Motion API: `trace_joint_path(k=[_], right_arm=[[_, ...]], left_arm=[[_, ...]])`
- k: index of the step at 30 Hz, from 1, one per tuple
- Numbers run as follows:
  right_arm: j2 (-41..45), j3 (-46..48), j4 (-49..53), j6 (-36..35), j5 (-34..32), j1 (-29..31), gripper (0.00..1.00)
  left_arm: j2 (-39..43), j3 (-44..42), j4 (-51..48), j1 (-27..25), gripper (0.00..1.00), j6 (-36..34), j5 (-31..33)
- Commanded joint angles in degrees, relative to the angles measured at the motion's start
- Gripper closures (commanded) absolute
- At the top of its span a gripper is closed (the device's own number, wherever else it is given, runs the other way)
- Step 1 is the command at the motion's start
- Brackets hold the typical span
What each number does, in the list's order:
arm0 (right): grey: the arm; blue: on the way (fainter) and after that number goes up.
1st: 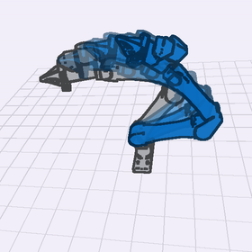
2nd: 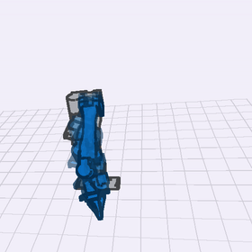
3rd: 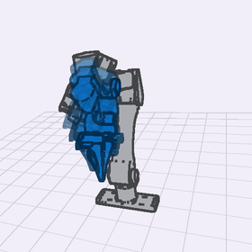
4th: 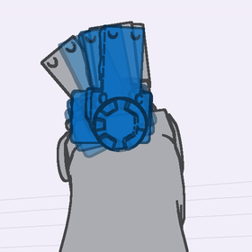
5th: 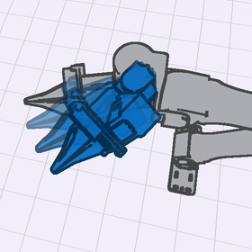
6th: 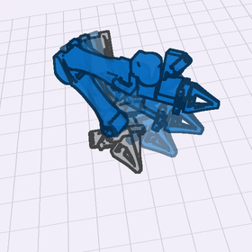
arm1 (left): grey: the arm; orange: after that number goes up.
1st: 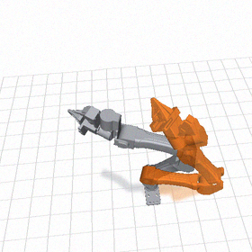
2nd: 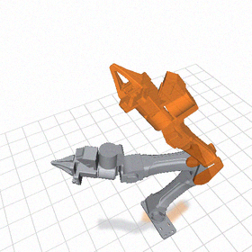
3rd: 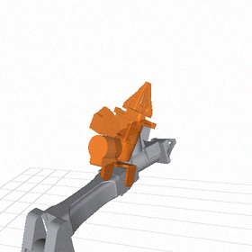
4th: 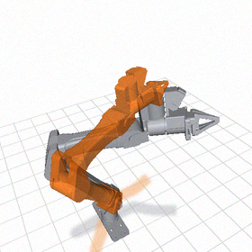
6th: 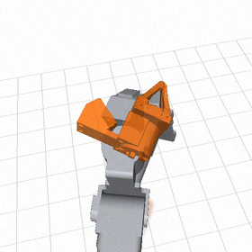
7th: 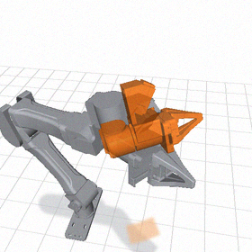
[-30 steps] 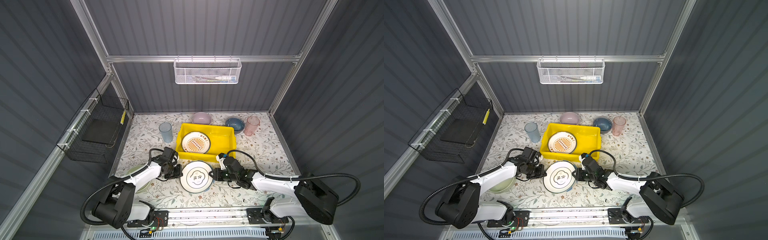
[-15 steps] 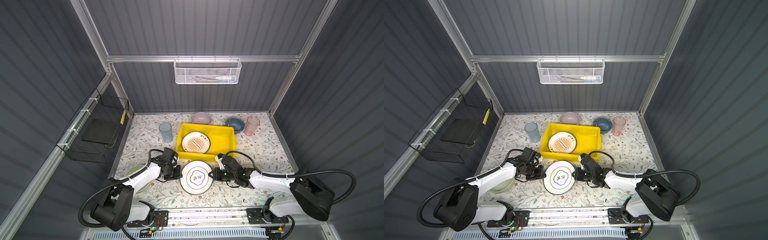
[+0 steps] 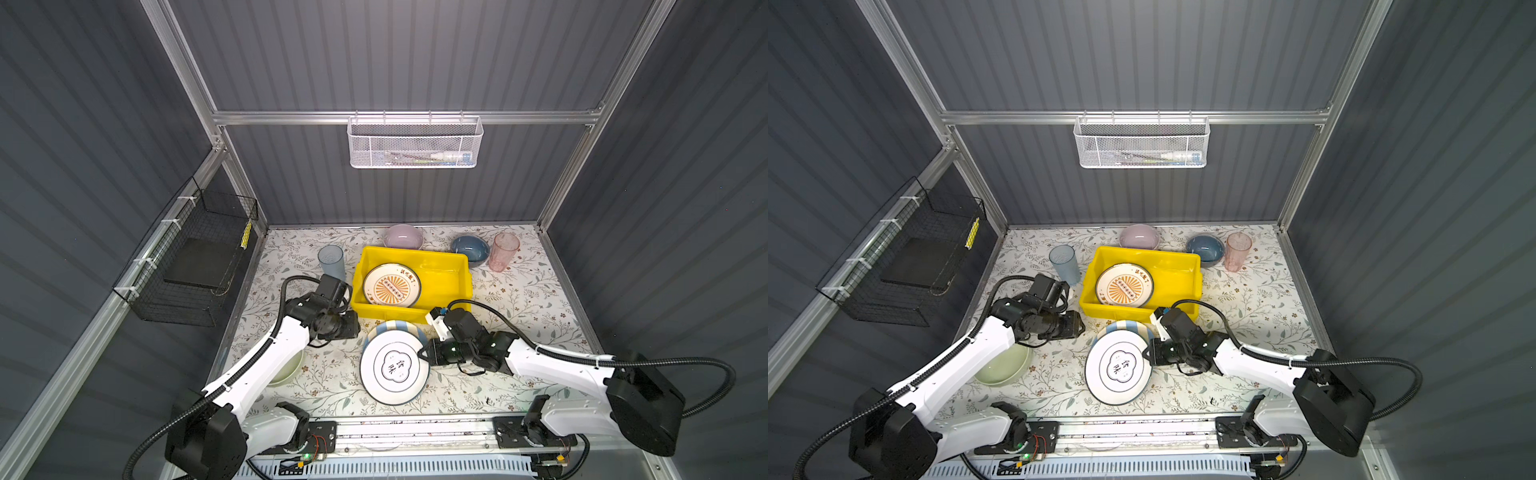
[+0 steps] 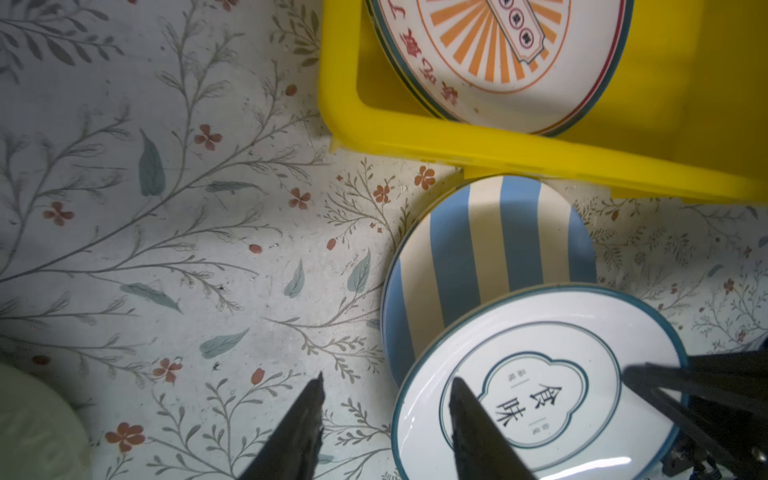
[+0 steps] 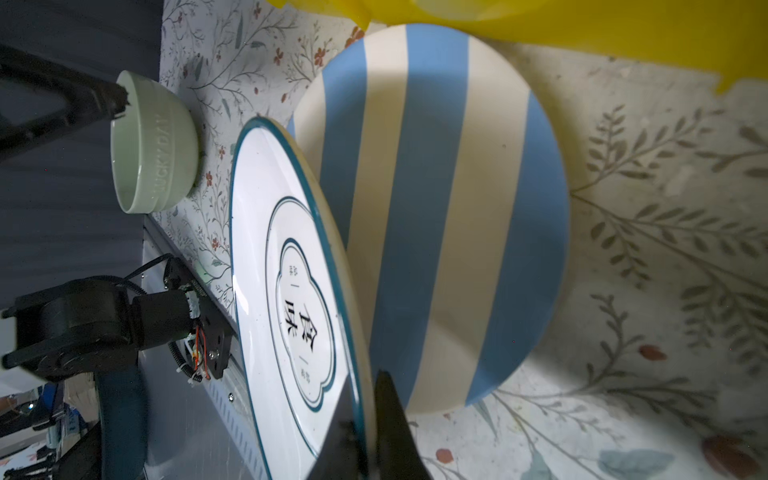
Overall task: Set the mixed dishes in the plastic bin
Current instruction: 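Pinch the white teal-rimmed plates with both grippers and lift them off the striped plate, then carry the white plates with both grippers into the yellow bin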
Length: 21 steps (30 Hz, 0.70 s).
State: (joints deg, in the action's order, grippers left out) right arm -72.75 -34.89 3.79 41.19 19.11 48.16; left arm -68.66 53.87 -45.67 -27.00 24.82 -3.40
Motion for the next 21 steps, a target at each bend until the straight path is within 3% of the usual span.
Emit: trace_joint_path(k=[1, 7, 11, 14, 21], right_arm=[[3.6, -4.6, 5.3, -6.4, 4.2, -2.3, 1.00], [7.7, -12.0, 14.7, -11.5, 5.0, -9.5, 1.00], [7.5, -17.0, 17.7, -13.2, 3.1, -14.7, 1.00], [5.3, -20.3, 17.4, -11.9, -1.0, -18.3, 1.00], [-5.1, -28.4, 12.7, -6.7, -6.2, -22.2, 1.00]], left_arm=[[-0.1, 2.5, -5.2, 0.7, 0.45, -2.5, 5.5], [-3.5, 5.6, -2.1, 3.0, 0.40, -4.8, 5.8], [-4.8, 6.4, 2.1, 3.7, 0.22, -6.2, 6.1], [-5.6, 7.1, 4.9, 3.9, 0.16, -6.8, 5.9], [-10.4, 9.8, 7.6, 4.6, 0.18, -8.8, 5.1]])
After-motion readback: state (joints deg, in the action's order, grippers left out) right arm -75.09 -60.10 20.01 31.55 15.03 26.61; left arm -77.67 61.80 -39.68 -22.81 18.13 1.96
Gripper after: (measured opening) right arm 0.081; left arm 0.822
